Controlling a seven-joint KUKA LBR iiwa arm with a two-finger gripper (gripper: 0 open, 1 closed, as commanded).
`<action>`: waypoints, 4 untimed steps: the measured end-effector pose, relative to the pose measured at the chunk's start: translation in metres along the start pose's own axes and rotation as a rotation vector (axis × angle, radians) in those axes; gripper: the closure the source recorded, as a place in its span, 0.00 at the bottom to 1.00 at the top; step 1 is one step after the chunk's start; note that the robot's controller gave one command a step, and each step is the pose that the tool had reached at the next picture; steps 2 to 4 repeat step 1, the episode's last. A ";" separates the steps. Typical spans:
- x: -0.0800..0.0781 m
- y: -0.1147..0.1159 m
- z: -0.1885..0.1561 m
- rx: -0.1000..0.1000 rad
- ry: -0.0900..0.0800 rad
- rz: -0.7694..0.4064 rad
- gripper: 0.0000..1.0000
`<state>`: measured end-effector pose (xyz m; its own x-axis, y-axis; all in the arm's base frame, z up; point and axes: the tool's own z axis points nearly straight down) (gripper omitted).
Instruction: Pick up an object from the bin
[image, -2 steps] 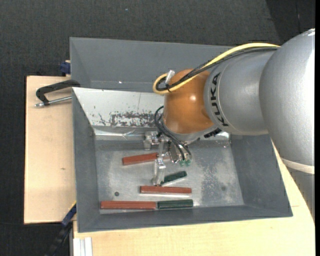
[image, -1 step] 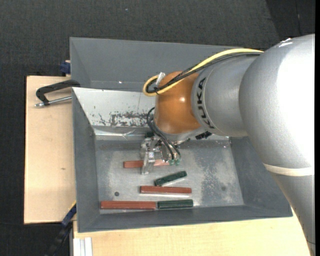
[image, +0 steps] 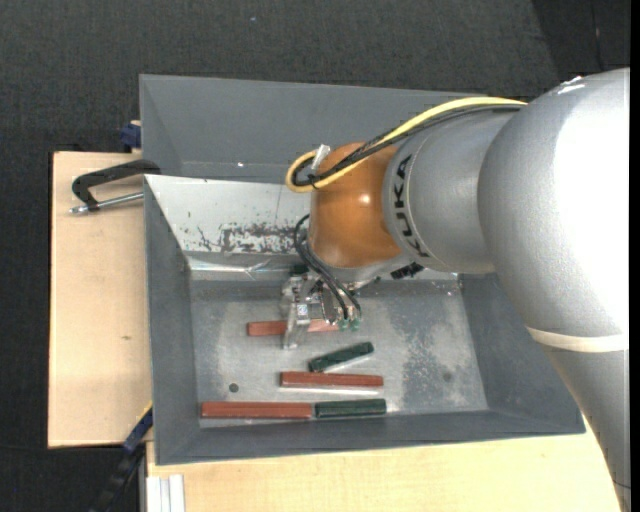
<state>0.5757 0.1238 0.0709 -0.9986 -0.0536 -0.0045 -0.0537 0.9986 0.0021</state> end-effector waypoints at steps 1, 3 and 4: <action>-0.028 -0.001 -0.149 0.000 -0.003 0.029 1.00; -0.028 -0.001 -0.149 0.000 -0.003 0.029 1.00; -0.028 -0.001 -0.149 0.000 -0.003 0.029 1.00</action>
Offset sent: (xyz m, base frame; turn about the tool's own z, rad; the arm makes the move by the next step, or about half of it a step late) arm 0.0000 0.0000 0.0000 0.0000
